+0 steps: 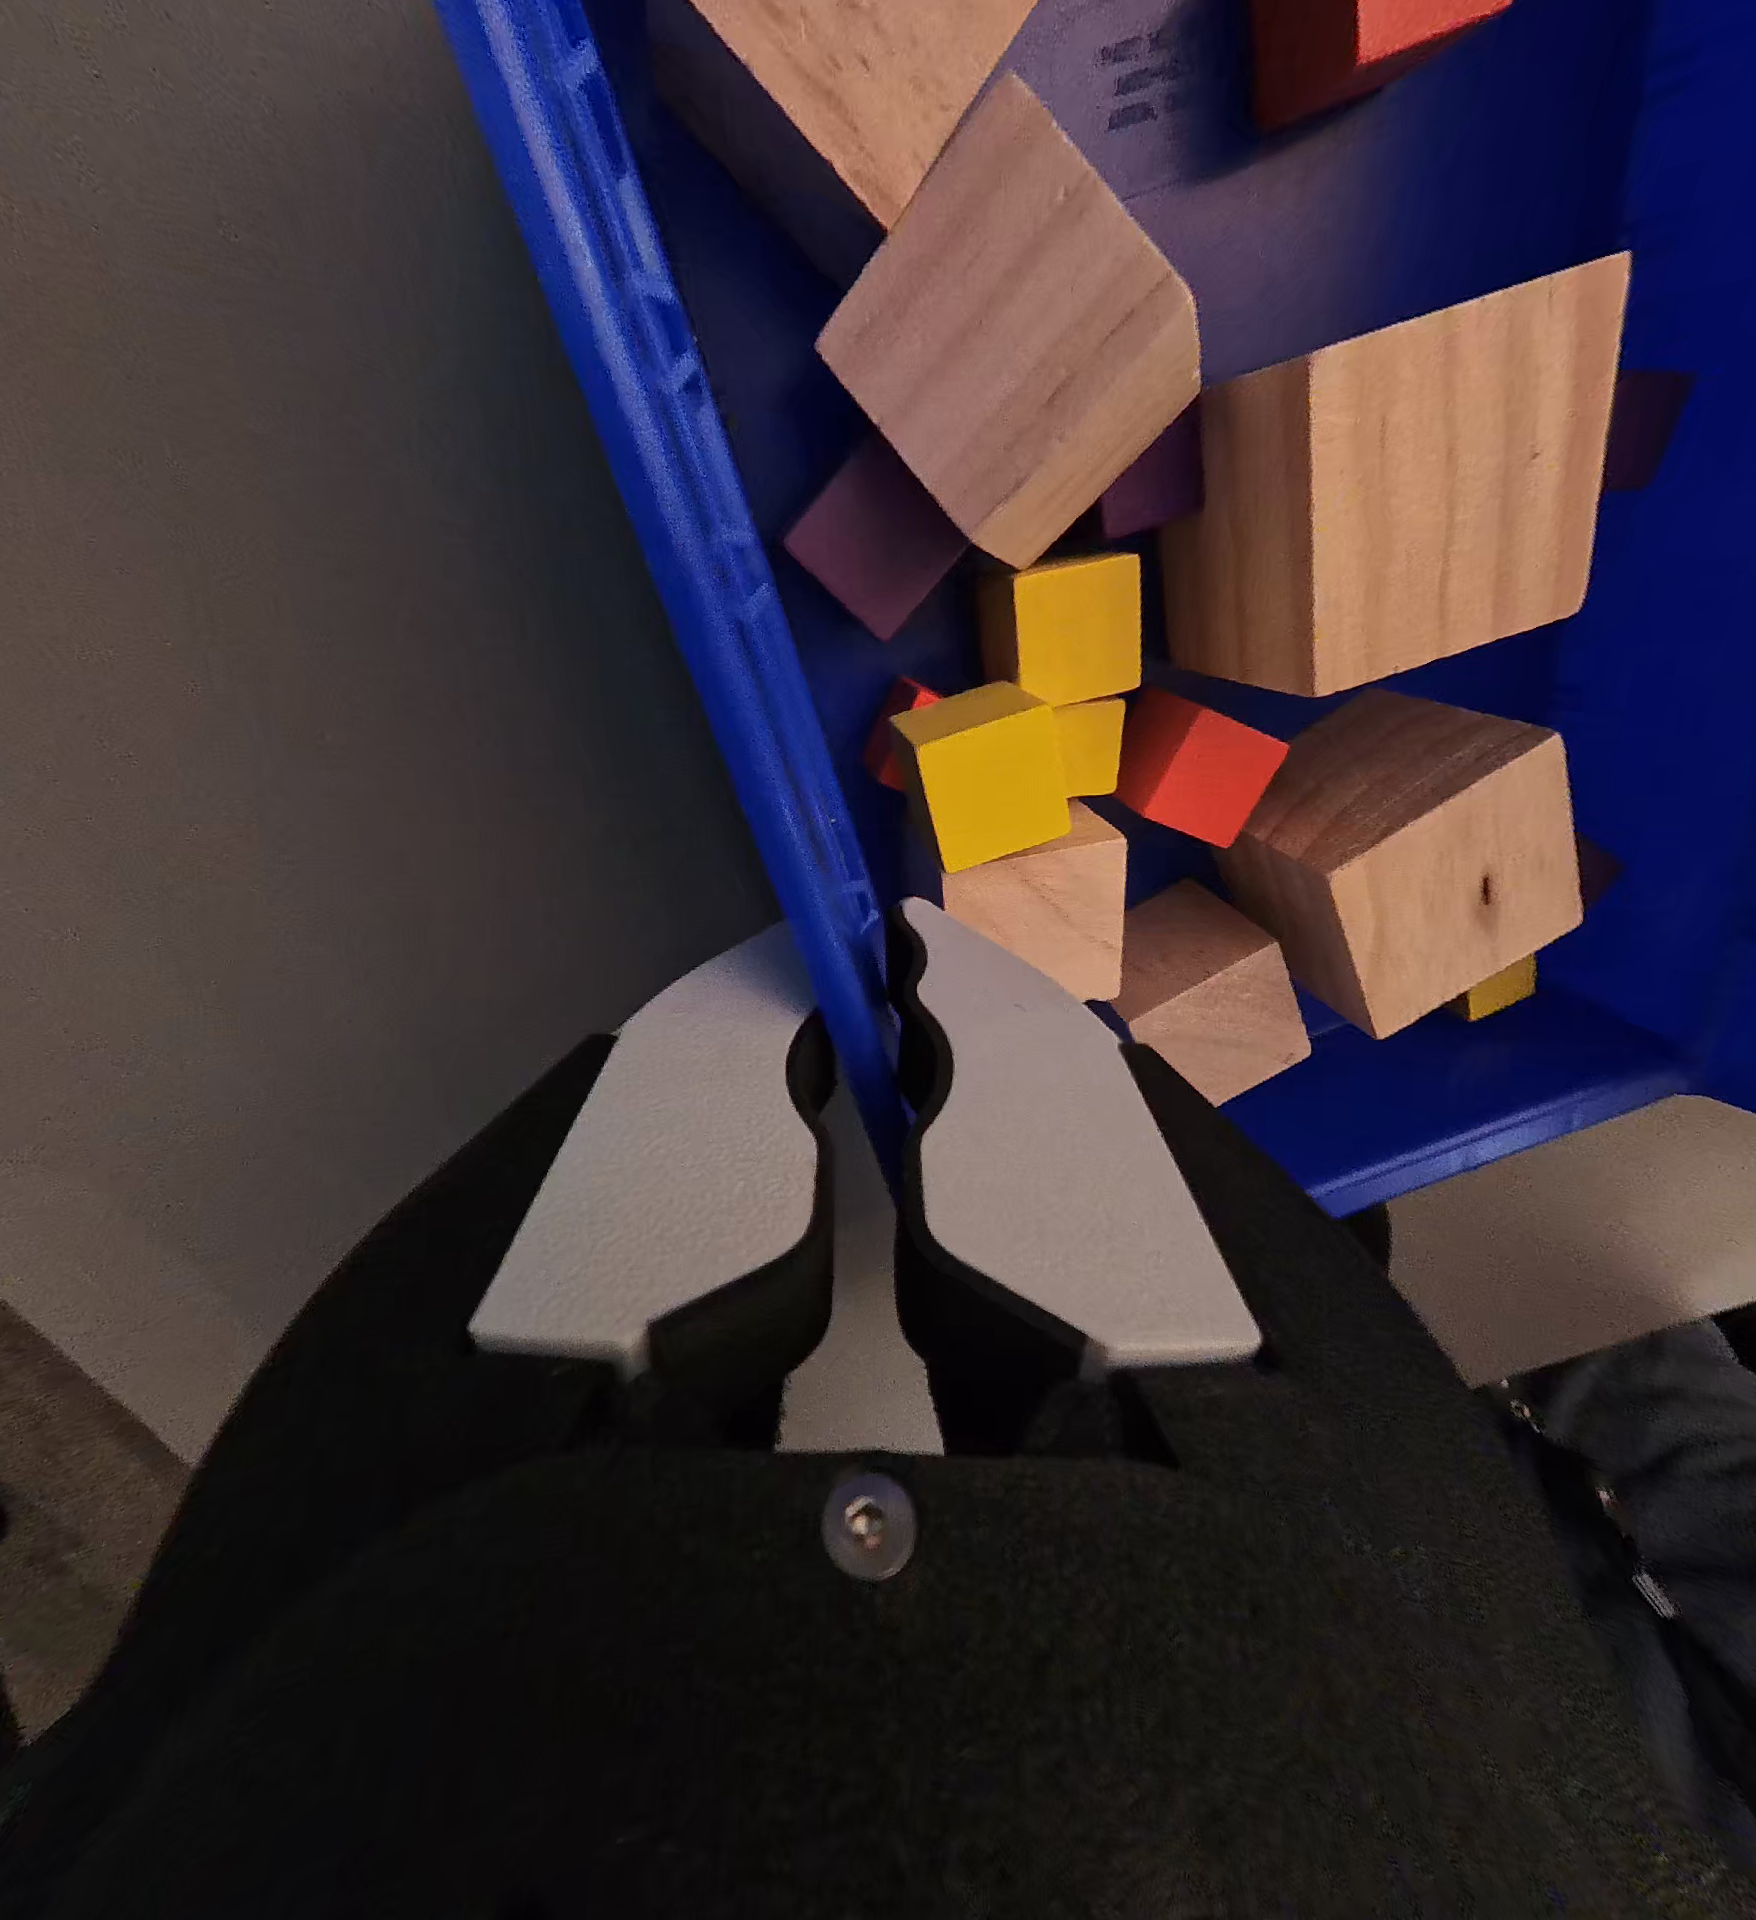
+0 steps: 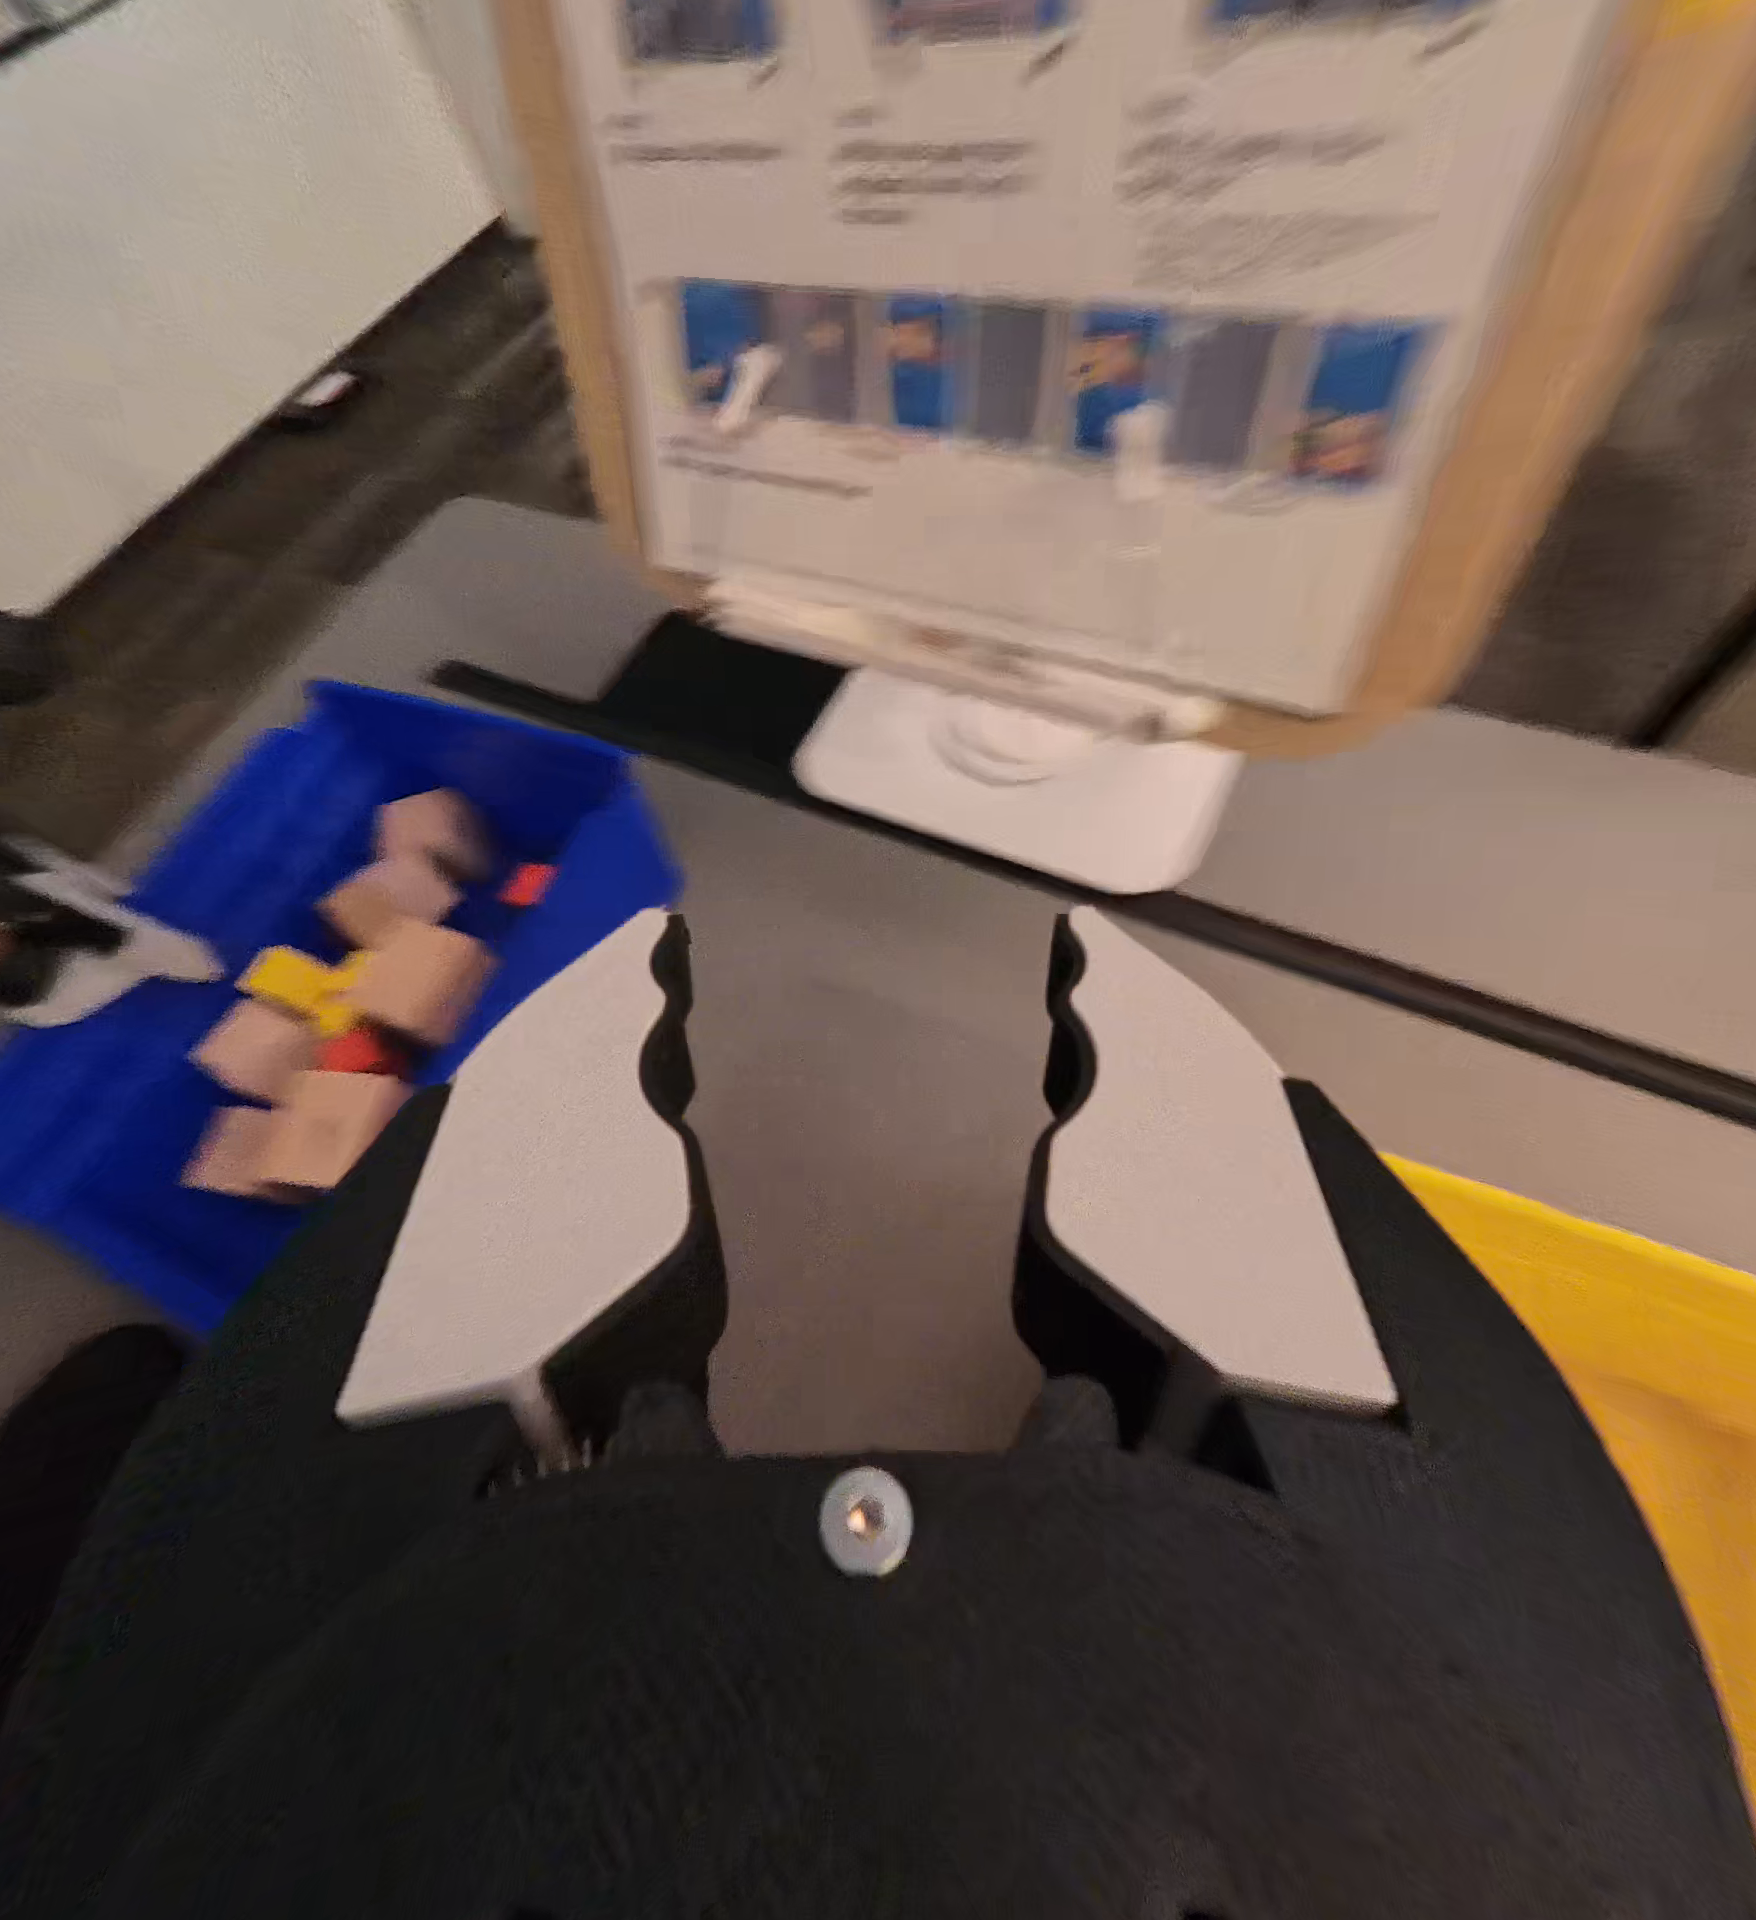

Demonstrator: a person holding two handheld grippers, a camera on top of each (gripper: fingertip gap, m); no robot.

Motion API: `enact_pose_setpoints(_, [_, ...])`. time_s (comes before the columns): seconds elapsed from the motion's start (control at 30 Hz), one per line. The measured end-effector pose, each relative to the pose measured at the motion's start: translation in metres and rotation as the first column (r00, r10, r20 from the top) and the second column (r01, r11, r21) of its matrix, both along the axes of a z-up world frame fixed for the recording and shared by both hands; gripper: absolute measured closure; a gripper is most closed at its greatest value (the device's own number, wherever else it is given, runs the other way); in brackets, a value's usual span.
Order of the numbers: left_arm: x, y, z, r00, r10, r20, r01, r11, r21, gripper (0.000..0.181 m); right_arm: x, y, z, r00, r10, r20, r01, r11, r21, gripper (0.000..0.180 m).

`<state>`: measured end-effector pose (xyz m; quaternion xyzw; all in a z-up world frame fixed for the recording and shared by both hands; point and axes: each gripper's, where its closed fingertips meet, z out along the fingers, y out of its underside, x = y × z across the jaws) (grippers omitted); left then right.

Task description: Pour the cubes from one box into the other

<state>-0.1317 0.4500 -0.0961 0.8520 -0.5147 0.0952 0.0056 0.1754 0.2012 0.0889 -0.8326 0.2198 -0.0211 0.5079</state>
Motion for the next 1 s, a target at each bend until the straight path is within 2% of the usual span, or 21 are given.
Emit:
enact_pose_setpoints(0.07, [0.000, 0.000, 0.000, 1.000, -0.014, -0.013, 0.014, 0.999, 0.036, 0.175, -0.041, 0.042, -0.028, 0.989, 0.079, -0.125, -0.087, 0.995, -0.058, 0.112])
enact_pose_setpoints(0.17, [0.001, 0.001, -0.001, 1.000, -0.013, -0.010, 0.014, 0.999, 0.048, 0.175, -0.086, 0.092, -0.076, 0.945, 0.098, -0.313, -0.147, 0.979, -0.138, 0.103])
enact_pose_setpoints(0.33, [0.002, 0.000, -0.003, 0.999, 0.036, 0.037, -0.035, 0.999, -0.010, 0.174, -0.141, 0.136, -0.142, 0.889, 0.042, -0.456, -0.219, 0.913, -0.344, 0.104])
enact_pose_setpoints(0.43, [0.003, -0.001, -0.003, 0.995, 0.082, 0.055, -0.079, 0.995, -0.054, 0.172, -0.159, 0.141, -0.173, 0.907, -0.001, -0.420, -0.239, 0.821, -0.519, 0.116])
enact_pose_setpoints(0.53, [0.004, -0.003, -0.006, 0.987, 0.145, 0.070, -0.136, 0.983, -0.126, 0.170, -0.155, 0.136, -0.195, 0.951, -0.047, -0.306, -0.180, 0.720, -0.670, 0.129])
enact_pose_setpoints(0.67, [0.007, -0.005, -0.007, 0.979, 0.193, 0.068, -0.174, 0.959, -0.223, 0.166, -0.157, 0.122, -0.221, 0.951, -0.080, -0.297, -0.192, 0.600, -0.777, 0.147])
enact_pose_setpoints(0.73, [0.008, -0.004, -0.007, 0.981, 0.186, 0.053, -0.169, 0.957, -0.237, 0.165, -0.161, 0.125, -0.223, 0.932, -0.098, -0.350, -0.220, 0.614, -0.758, 0.156])
enact_pose_setpoints(0.93, [0.020, 0.005, -0.007, 0.976, 0.207, 0.059, -0.191, 0.958, -0.214, 0.166, -0.161, 0.128, -0.223, 0.920, -0.085, -0.382, -0.250, 0.622, -0.742, 0.157])
enact_pose_setpoints(1.0, [0.023, 0.006, -0.009, 0.977, 0.203, 0.060, -0.188, 0.961, -0.201, 0.163, -0.164, 0.131, -0.222, 0.909, -0.076, -0.411, -0.273, 0.636, -0.722, 0.163])
